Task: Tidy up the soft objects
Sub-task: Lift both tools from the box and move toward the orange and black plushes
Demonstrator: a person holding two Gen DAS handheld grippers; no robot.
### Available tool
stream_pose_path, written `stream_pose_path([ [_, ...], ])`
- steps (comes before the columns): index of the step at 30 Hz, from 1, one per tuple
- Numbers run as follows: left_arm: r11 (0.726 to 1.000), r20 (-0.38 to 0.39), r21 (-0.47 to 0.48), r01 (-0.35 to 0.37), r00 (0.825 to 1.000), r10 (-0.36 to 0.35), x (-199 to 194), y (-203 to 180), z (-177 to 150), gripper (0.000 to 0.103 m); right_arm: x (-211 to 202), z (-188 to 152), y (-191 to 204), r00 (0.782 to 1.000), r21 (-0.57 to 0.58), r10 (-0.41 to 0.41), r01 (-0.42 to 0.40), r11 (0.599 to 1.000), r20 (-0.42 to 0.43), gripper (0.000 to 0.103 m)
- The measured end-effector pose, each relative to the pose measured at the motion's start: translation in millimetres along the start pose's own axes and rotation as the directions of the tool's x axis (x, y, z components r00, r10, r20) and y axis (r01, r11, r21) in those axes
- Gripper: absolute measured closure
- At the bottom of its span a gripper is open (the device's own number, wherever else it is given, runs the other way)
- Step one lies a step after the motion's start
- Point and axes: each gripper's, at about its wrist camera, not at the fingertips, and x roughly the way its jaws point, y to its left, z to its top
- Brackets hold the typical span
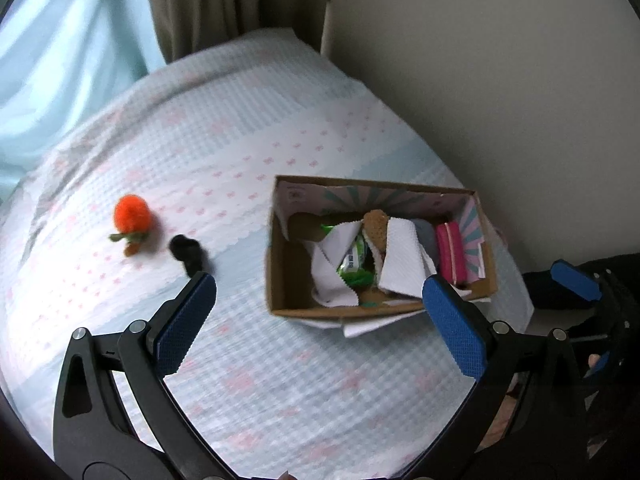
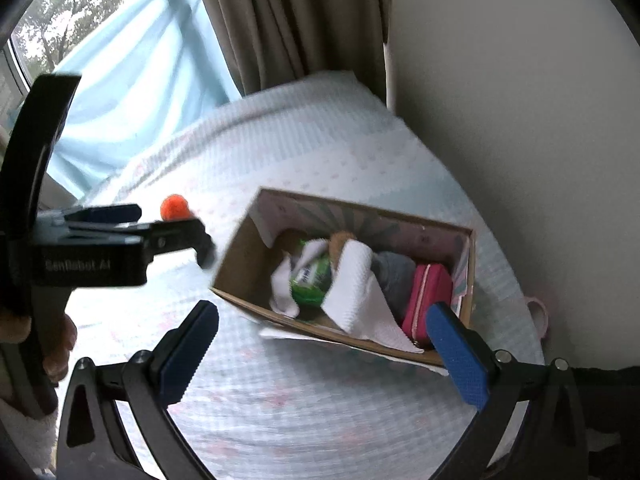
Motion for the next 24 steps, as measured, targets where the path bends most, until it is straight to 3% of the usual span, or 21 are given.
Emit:
stream_pose_path([
  [11, 0.999, 0.125, -0.023, -0.036, 0.991, 0.038, -106.5, 77.1, -45.0, 0.000, -63.8, -6.0, 82.7, 0.993, 0.047, -0.040, 0.035, 0.998, 0.114, 0.000],
  [17, 0.992, 0.211, 0.008, -0.129, 0.970, 0.124, -158.9, 122.7, -79.7, 0.000, -87.0, -18.8, 140.3, 0.983, 0.076, -0.073, 0.061, 0.995, 0.167, 0.000],
  [20, 0.996, 0.242, 0.015, -0.088, 0.967, 0.082, -175.3, 146.4, -94.3, 0.000, -90.7, -24.8, 163.8, 0.978, 0.089, -0.079, 0.063, 0.994, 0.195, 0.000],
  [24, 0.995, 0.259, -0.008, -0.095, 0.961, 0.093, -190.0, 184.5, -113.9, 0.000, -89.9, -36.2, 194.5, 0.973, 0.118, -0.097, 0.073, 0.990, 0.208, 0.000],
])
